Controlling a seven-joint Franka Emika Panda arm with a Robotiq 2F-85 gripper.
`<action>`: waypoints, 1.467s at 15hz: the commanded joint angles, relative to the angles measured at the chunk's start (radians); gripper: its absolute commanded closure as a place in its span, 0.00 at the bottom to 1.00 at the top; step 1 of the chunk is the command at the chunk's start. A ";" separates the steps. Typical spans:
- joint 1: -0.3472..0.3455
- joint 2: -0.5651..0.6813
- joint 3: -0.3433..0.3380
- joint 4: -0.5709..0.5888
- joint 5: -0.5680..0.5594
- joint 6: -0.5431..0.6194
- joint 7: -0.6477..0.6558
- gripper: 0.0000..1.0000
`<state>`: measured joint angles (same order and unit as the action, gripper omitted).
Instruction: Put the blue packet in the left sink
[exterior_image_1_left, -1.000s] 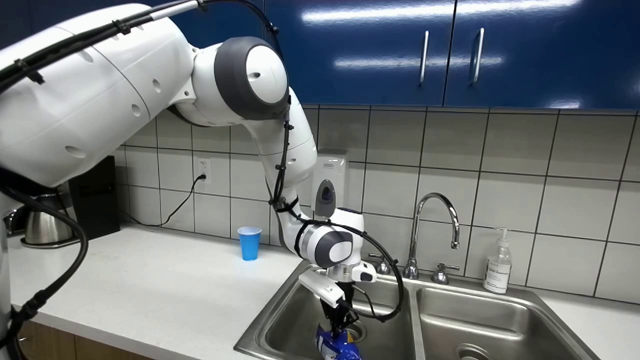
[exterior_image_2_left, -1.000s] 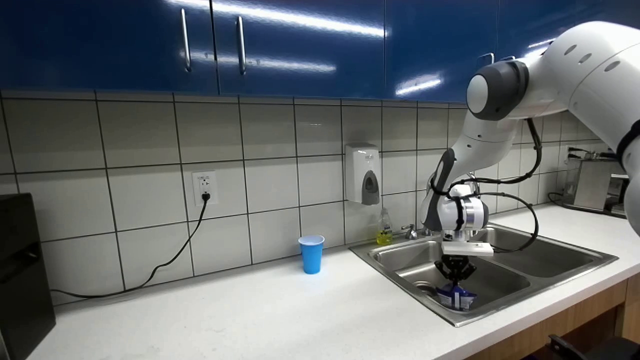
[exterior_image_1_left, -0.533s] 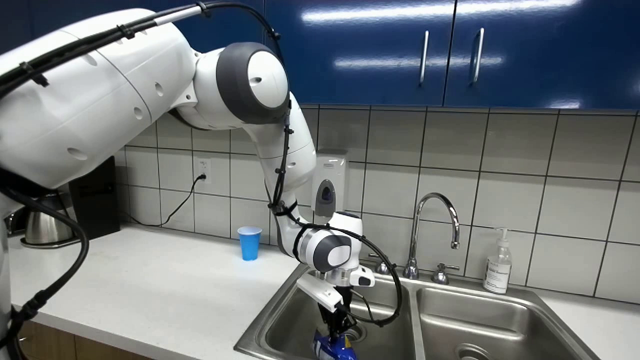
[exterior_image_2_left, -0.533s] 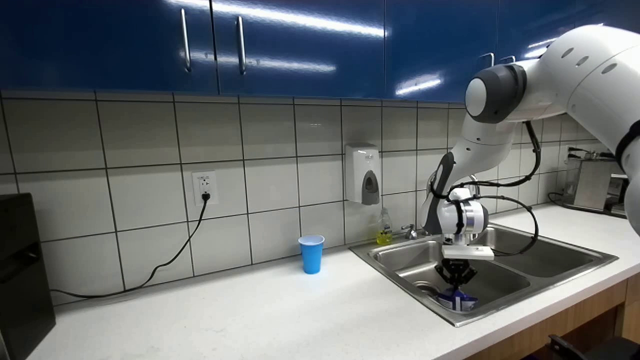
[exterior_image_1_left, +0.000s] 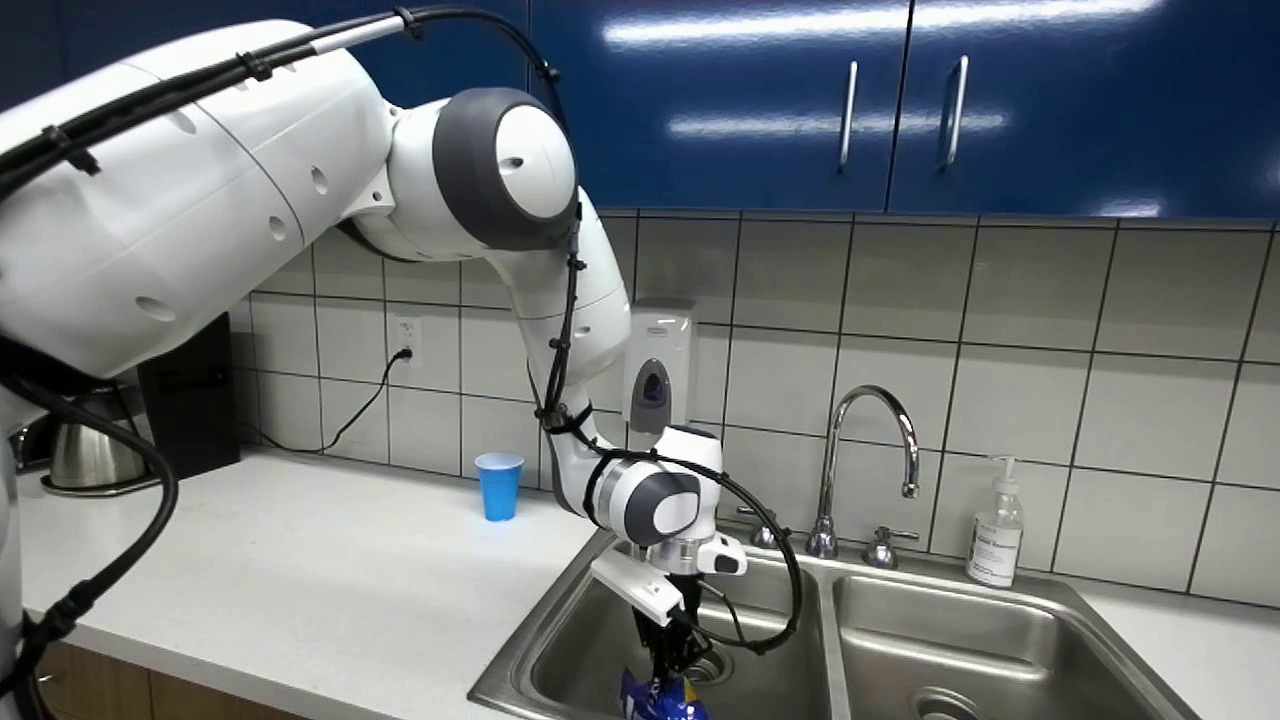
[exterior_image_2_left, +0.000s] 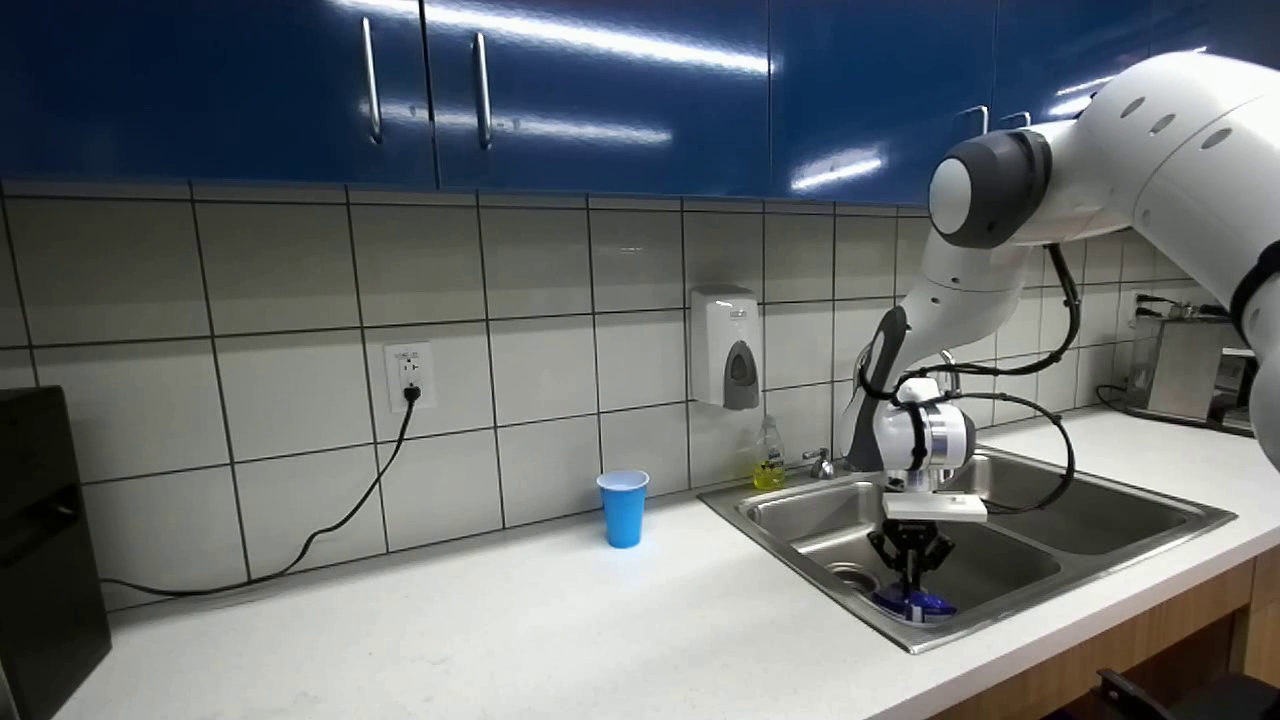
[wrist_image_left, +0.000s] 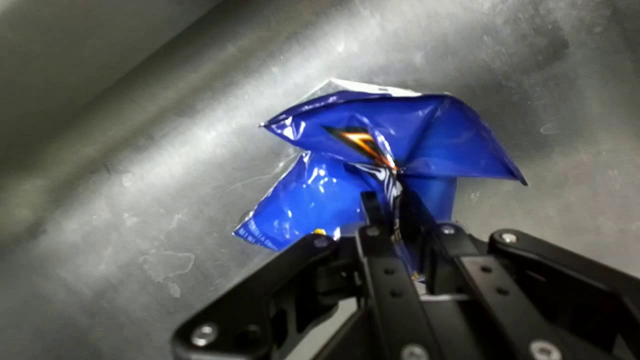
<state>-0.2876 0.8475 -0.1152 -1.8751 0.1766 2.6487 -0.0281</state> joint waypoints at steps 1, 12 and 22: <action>0.003 -0.054 0.007 -0.034 -0.019 -0.007 -0.012 0.52; 0.049 -0.353 0.025 -0.220 -0.009 0.015 -0.021 0.00; 0.115 -0.597 0.093 -0.420 -0.029 -0.110 -0.166 0.00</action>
<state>-0.1919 0.3460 -0.0384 -2.2043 0.1760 2.5861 -0.1455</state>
